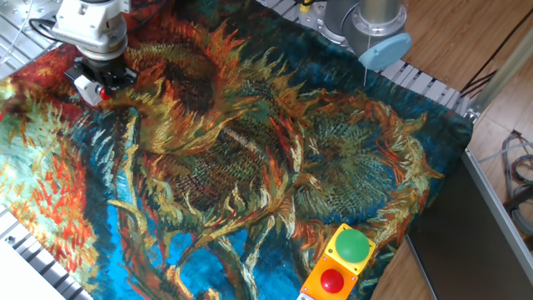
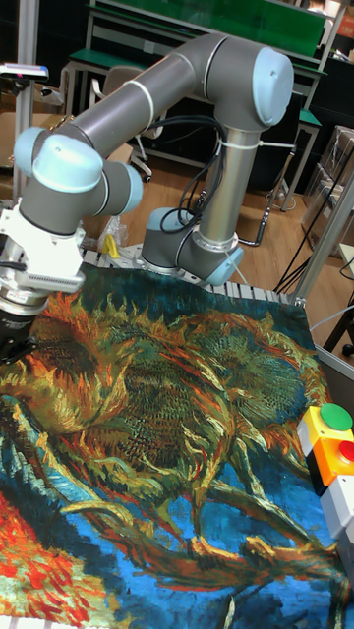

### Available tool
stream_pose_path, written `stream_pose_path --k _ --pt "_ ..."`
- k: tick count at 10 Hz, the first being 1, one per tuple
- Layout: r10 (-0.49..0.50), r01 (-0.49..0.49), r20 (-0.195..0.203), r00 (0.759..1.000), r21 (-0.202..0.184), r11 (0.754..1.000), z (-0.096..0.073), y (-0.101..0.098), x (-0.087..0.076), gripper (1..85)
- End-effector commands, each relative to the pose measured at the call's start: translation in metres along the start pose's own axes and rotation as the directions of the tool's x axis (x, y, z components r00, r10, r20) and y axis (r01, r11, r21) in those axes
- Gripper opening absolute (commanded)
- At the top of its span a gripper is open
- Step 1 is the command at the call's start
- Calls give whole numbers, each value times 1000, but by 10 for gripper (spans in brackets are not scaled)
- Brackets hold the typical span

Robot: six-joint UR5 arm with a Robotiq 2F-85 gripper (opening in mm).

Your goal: Press the button horizontally

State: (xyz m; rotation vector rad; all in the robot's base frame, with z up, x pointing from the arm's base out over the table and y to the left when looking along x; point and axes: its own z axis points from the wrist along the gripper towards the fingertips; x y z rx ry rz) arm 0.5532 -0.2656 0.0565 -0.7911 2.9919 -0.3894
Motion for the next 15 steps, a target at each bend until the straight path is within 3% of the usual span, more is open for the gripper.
stream_pose_path --k 1,2,4,6,9,11,12,13,15 --pt "-9 9 13 1000 -24 1000 -11 -2 0 13" --pt "-47 47 0 999 -34 998 -16 -22 13 13" --pt "-100 100 2 995 -43 994 -17 -27 17 13" --pt "-89 92 46 995 -91 992 -18 -13 7 13" --pt "-30 40 73 997 -139 989 -20 -1 -1 13" --pt "39 -26 81 996 -162 986 -31 46 -26 13" --pt "54 -40 84 995 -167 985 -34 61 -32 13" --pt "43 -30 77 996 -153 988 -36 56 -30 13" --pt "-72 79 62 996 -127 989 -35 49 -21 13"
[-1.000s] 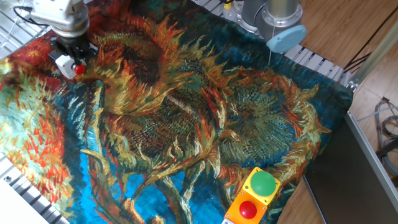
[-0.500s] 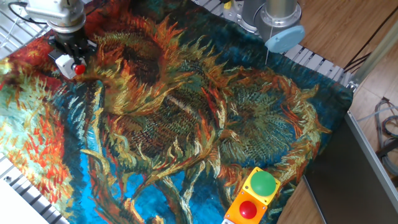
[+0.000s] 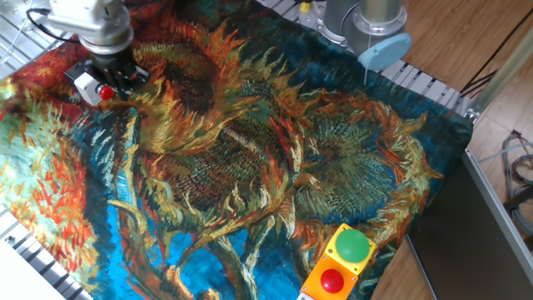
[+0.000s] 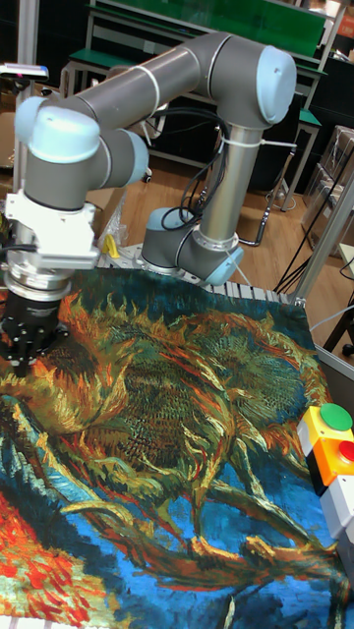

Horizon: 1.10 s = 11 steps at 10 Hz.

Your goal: Press the button horizontally

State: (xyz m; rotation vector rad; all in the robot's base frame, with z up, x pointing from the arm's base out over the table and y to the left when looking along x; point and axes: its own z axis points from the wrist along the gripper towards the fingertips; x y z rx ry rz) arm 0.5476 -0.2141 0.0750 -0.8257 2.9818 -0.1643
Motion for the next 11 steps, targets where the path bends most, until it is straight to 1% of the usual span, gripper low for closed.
stream_pose_path --k 1,2,3,4,5,6,7,8,9,10,11 --pt "-106 107 -12 994 15 994 -3 4 -1 13" --pt "-117 117 0 993 22 993 -3 3 -4 13" --pt "-98 98 44 994 -5 995 1 21 -13 13" --pt "-48 51 70 996 -49 998 0 58 -36 13" --pt "4 3 86 996 -74 997 -3 95 -63 13" --pt "33 -26 80 996 -81 996 -10 117 -79 13" --pt "25 -18 73 997 -86 996 -14 118 -79 13" --pt "-21 24 56 998 -57 998 -14 111 -74 13" --pt "-72 73 48 996 -23 997 -13 103 -72 13" --pt "-104 103 49 993 13 995 -13 94 -73 13" --pt "-55 58 74 996 -30 998 -13 115 -80 13"
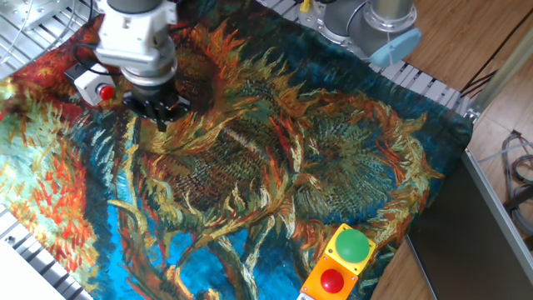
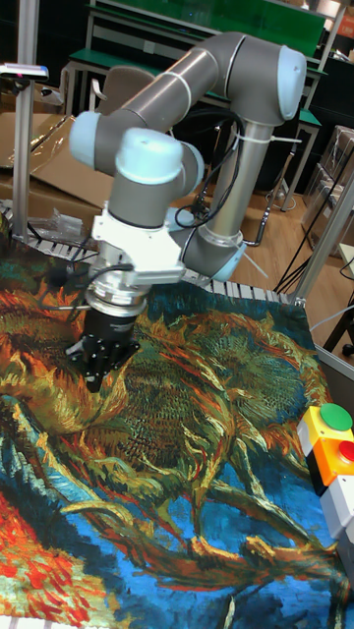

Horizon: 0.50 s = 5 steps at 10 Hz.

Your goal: Press the button horizontally

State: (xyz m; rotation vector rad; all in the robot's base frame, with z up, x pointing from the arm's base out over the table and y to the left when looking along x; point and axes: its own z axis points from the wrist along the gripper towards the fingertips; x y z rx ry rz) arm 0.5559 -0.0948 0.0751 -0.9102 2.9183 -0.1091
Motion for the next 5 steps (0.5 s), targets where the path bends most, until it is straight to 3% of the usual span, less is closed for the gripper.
stream_pose_path --k 1,2,3,5 --pt "58 -57 44 997 -32 998 -5 51 -37 13" --pt "111 -108 48 993 -51 993 -10 82 -61 13" --pt "138 -136 32 990 -47 990 -15 90 -67 13" --pt "49 -50 12 999 14 999 -14 75 -60 13"
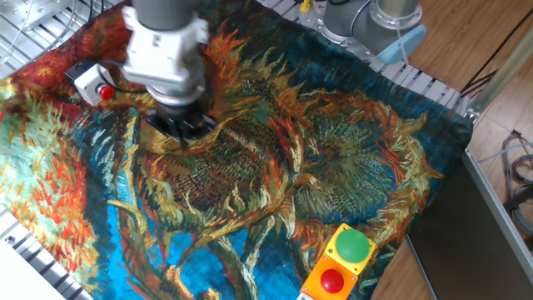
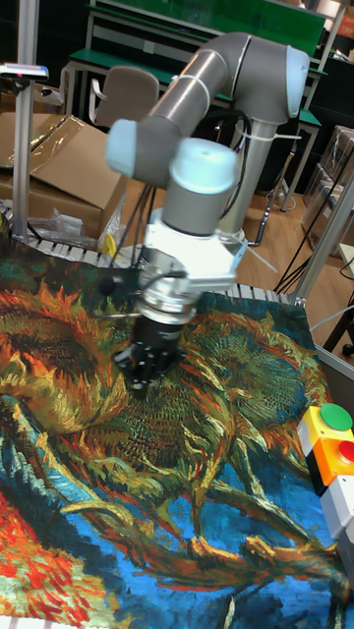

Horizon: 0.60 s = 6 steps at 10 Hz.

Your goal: Press the button horizontally

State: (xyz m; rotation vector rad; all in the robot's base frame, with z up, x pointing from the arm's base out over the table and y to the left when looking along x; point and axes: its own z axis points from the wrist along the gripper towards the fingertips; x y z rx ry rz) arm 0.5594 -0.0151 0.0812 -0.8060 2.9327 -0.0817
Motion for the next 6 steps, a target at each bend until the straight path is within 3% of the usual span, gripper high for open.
stream_pose_path --k 1,3,6 --pt "-35 35 6 999 9 999 -1 8 -10 13" --pt "-13 12 12 1000 5 1000 4 21 -22 13" --pt "-12 12 10 1000 2 1000 4 22 -23 13"
